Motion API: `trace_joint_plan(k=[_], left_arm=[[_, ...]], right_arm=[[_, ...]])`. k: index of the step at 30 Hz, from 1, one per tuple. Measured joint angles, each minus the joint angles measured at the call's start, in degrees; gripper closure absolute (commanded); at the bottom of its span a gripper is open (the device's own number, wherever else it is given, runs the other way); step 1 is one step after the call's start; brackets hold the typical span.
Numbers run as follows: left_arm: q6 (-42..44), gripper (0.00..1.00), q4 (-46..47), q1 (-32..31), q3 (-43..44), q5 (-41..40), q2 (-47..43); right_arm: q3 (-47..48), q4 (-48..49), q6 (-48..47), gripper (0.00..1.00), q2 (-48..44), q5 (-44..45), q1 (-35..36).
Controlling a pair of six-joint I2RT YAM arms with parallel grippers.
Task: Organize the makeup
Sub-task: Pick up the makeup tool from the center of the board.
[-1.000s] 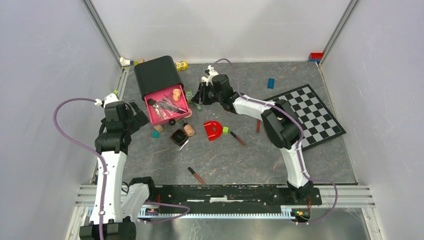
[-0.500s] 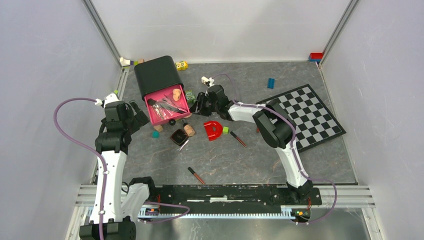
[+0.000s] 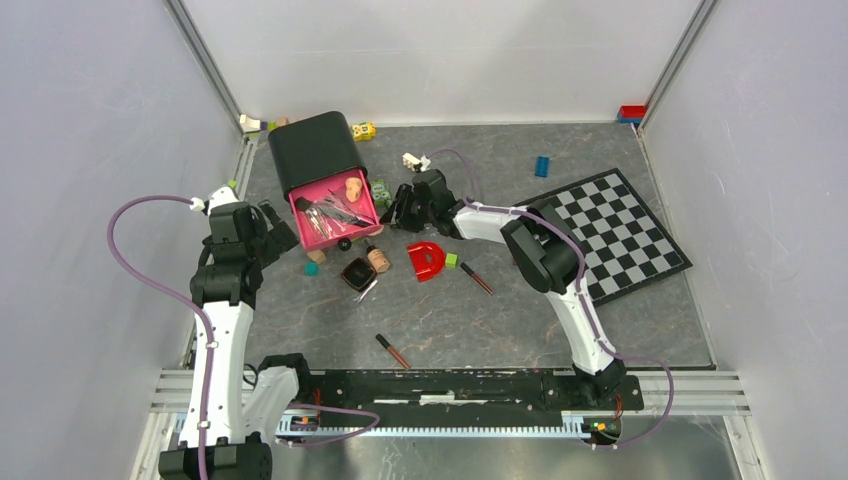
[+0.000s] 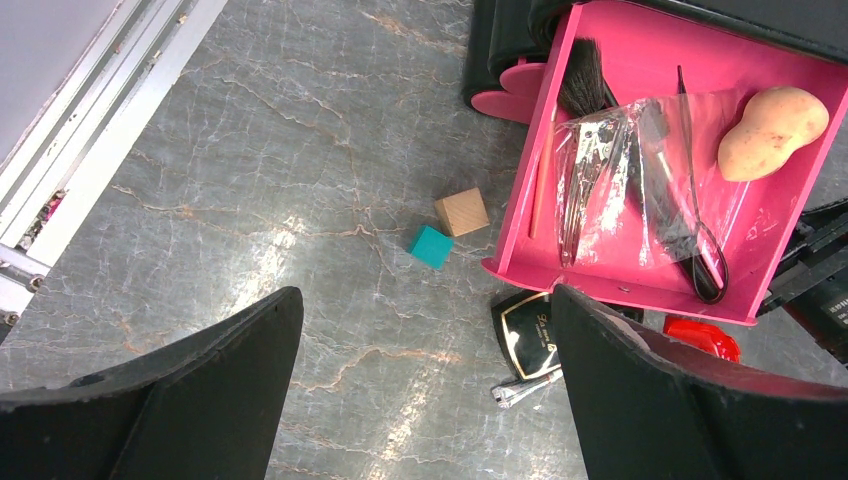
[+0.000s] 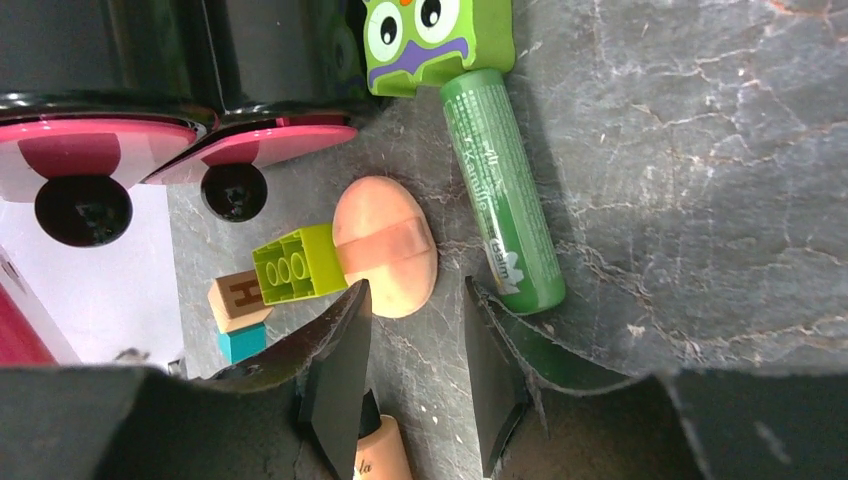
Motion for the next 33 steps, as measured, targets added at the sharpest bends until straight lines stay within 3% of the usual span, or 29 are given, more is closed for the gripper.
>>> trace_joint_plan(k=[15, 20, 28, 33], left_arm=[[0.0, 0.0, 0.0, 0.0, -0.02, 0.04, 0.0], [0.0, 0.0, 0.02, 0.0, -0.02, 0.66, 0.09], [-0.02, 0.0, 0.02, 0.0, -0.02, 1.07, 0.11], [-0.02, 0.0, 0.02, 0.0, -0.02, 1.07, 0.11]], right_arm=[[4.46, 0.61, 0.68, 0.63, 3.58, -0.72, 0.11], [4.81, 1.09, 0.74, 0.73, 4.26, -1.14, 0.11], [4.79, 1.51, 0.28, 1.0, 4.83, -1.57, 0.11], [3.32, 3.87, -0.59, 1.0, 4.66, -1.46, 0.11]])
